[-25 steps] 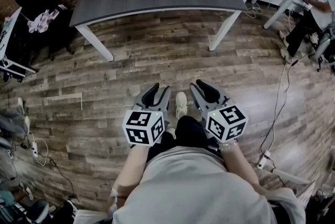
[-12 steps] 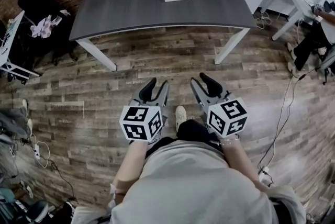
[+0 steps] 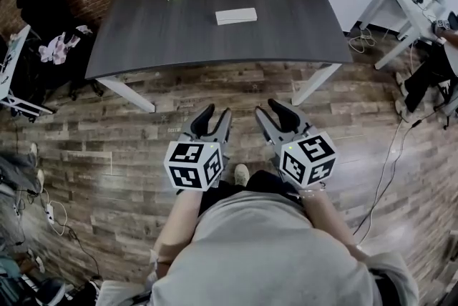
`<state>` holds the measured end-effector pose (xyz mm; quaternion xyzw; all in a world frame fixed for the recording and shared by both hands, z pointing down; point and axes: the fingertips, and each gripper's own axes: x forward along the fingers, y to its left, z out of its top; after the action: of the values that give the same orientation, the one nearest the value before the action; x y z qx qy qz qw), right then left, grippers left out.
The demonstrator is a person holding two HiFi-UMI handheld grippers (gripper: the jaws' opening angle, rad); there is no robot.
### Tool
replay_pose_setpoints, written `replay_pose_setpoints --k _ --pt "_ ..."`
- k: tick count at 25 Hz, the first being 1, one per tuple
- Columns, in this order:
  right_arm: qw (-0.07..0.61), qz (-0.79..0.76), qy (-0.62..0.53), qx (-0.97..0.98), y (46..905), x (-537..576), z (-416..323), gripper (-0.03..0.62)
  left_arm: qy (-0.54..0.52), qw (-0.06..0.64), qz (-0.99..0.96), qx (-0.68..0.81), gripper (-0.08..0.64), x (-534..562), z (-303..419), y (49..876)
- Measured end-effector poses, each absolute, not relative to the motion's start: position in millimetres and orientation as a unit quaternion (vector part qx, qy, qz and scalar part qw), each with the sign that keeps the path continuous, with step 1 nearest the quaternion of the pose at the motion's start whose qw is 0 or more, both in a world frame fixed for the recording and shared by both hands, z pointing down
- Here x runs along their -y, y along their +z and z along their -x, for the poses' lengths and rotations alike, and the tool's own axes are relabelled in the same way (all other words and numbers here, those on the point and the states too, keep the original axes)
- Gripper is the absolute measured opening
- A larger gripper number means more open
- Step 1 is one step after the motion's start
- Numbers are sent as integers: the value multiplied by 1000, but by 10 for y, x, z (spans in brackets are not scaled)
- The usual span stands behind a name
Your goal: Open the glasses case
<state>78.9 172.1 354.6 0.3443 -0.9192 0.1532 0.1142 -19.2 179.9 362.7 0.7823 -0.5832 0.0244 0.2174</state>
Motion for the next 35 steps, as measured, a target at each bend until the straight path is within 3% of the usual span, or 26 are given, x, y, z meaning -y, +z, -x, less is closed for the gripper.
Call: replay_pose_setpoints --k 16,35 --pt "107 -366 198 903 3753 -1114 -984 141 48 238 -777 581 150 -1142 194 3789" --pt "129 -396 211 884 3851 434 -528 153 59 253 -796 546 150 464 658 3878"
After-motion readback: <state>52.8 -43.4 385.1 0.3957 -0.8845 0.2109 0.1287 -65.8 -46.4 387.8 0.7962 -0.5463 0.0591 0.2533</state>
